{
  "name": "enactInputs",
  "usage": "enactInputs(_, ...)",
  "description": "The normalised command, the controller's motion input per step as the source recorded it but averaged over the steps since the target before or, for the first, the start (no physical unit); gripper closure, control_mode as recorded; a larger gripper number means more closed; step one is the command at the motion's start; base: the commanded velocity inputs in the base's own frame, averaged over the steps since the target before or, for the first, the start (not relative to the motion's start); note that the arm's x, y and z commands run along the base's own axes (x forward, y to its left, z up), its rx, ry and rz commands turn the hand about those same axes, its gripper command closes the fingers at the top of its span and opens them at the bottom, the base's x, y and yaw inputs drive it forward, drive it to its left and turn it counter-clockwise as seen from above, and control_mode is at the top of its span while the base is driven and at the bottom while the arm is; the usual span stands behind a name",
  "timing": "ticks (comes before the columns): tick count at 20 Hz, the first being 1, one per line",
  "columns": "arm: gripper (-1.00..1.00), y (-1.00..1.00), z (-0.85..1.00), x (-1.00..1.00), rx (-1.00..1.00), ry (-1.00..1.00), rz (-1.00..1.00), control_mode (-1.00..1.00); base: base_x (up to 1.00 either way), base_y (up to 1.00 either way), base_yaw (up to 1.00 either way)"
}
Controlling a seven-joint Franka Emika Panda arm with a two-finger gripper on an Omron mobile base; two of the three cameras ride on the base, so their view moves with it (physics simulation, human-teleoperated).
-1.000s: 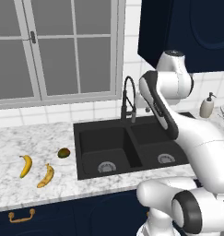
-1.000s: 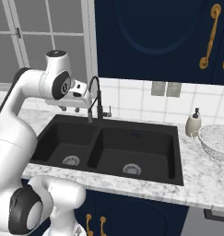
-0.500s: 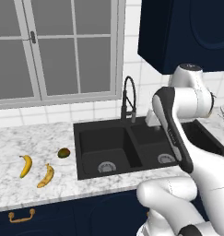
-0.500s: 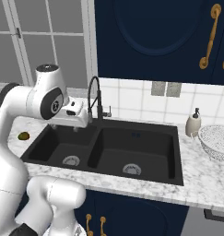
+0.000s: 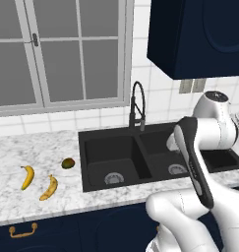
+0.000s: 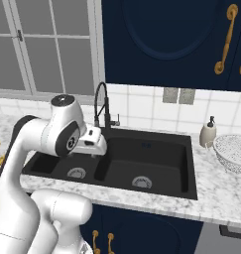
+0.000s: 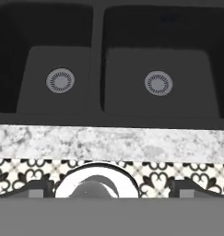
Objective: Put the colander in the sink, put the banana, mango, banana in the colander, and turn on the sink faucet and pour water over the colander.
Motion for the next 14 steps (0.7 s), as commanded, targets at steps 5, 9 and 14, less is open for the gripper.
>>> enactInputs(5,-1.00,-0.53,-0.19,0.00,-0.03,-0.09,0.00,-1.00,0.00,0.00,0.00)
enactInputs(9,-1.00,-0.74,-0.22,0.00,-0.03,-0.03,0.00,-1.00,0.00,0.00,0.00)
enactInputs(14,-1.00,-0.63,-0.25,0.00,-0.07,-0.01,-0.01,-1.00,0.00,0.00,0.00)
